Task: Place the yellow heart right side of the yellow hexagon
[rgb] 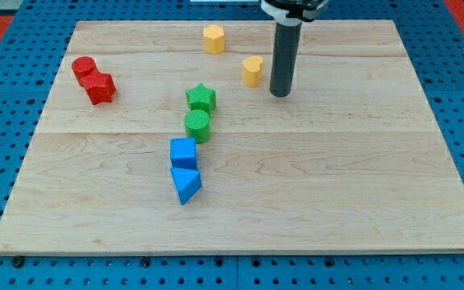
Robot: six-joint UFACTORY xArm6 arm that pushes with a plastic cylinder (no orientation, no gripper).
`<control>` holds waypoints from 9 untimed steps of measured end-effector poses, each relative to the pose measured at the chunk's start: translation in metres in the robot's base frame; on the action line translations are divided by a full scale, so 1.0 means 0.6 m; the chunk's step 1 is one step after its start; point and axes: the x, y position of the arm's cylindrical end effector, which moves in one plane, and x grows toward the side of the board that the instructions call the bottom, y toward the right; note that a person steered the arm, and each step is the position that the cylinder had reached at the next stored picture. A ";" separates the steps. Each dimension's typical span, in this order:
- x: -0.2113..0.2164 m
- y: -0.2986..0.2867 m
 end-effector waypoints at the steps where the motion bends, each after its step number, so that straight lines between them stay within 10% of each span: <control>1: -0.010 -0.017; 3: -0.108 -0.037; 5: -0.001 -0.099; 9: -0.073 -0.120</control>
